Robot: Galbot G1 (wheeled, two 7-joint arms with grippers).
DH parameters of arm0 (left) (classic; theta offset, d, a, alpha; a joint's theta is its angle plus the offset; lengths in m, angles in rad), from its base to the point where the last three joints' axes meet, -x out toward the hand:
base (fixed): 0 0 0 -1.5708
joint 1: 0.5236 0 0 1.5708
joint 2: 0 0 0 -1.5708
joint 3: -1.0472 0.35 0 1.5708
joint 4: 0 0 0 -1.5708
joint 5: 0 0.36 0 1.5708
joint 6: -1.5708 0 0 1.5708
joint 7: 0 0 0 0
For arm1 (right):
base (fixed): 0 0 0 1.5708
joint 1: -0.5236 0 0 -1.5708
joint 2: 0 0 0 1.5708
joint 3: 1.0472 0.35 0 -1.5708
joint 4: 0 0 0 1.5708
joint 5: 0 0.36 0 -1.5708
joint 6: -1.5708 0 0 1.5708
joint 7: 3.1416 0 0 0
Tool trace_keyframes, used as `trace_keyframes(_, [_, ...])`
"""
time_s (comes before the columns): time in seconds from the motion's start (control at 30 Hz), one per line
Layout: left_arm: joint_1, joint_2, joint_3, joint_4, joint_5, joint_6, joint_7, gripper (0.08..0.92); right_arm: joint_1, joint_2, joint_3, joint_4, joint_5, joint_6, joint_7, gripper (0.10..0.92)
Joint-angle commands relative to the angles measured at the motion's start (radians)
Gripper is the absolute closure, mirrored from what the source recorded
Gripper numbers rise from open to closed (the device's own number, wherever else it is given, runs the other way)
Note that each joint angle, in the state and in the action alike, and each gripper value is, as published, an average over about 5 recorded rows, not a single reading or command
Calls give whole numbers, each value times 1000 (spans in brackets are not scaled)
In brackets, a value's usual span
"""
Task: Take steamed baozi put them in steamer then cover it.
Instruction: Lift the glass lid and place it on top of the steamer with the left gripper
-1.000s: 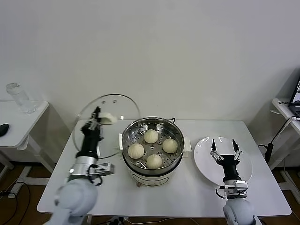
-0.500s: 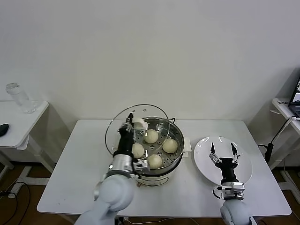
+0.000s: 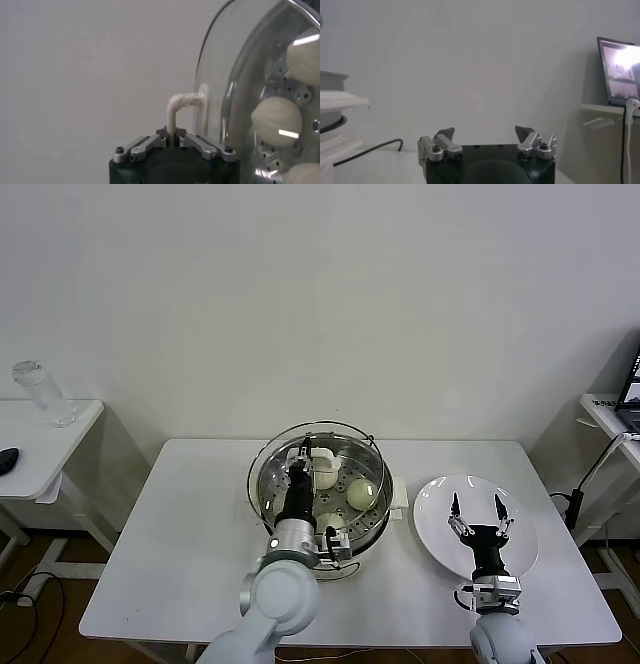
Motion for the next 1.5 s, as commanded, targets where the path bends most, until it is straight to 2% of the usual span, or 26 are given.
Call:
trace_keyframes(0.03, [-12,-30,35,39,114,-7,48,812,1,2,1,-8,-1,3,0,203])
trace_keyframes(0.67, [-18,-66,37,108,164,-35,54,812,10,4,2,-28,0,15,-1,203])
trace_keyframes(1.5, [-6,-72,8,139,199,-65,43,812,5,1,2,-9,1,18,-3,203])
